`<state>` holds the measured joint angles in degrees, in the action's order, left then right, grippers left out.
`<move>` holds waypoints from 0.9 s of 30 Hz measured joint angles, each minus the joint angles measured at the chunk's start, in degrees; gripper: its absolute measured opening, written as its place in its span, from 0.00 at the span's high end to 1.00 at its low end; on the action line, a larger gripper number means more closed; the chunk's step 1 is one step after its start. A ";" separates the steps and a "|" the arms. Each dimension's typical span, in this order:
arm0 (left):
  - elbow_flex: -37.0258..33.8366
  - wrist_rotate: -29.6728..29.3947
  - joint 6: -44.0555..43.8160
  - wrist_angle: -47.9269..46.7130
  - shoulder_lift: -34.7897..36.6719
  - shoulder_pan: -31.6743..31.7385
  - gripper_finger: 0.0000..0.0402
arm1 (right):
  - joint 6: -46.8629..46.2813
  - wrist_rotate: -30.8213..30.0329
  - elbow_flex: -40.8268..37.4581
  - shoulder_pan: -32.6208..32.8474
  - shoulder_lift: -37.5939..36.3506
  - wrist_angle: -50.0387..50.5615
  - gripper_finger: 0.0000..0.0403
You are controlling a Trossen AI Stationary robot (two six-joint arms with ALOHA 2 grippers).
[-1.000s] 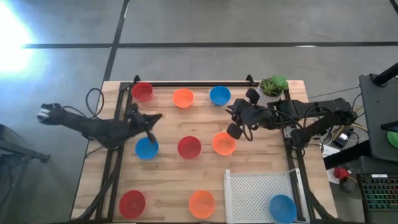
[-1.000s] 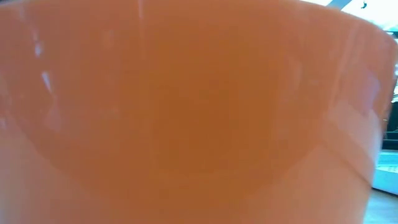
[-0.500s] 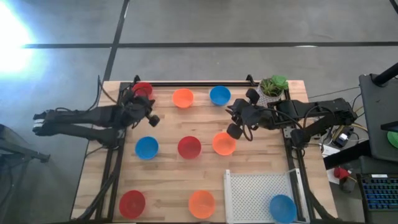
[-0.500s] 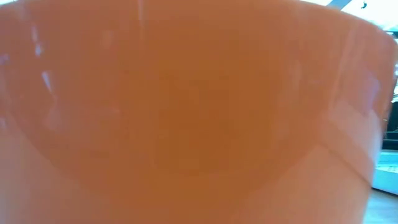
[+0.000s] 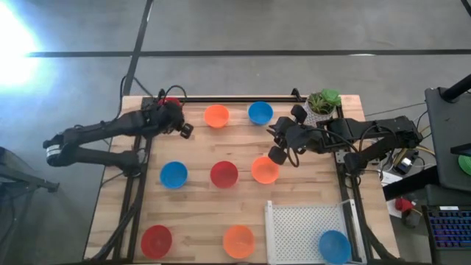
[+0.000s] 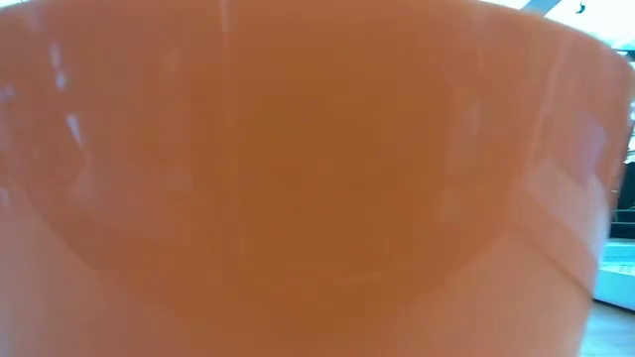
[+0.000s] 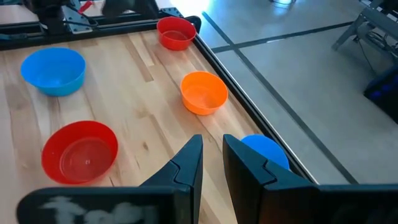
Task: Pick & Place Mini bowls
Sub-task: Put the top right red bowl on the shelf
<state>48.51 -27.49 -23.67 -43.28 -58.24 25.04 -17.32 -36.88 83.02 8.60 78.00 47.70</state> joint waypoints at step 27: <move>0.31 5.50 11.26 7.84 -21.44 20.98 0.79 | -0.63 -0.11 0.00 -0.04 0.02 -0.09 0.85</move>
<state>48.83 -21.99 -12.40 -35.44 -79.68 46.02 -17.96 -36.99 83.02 8.56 78.02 47.62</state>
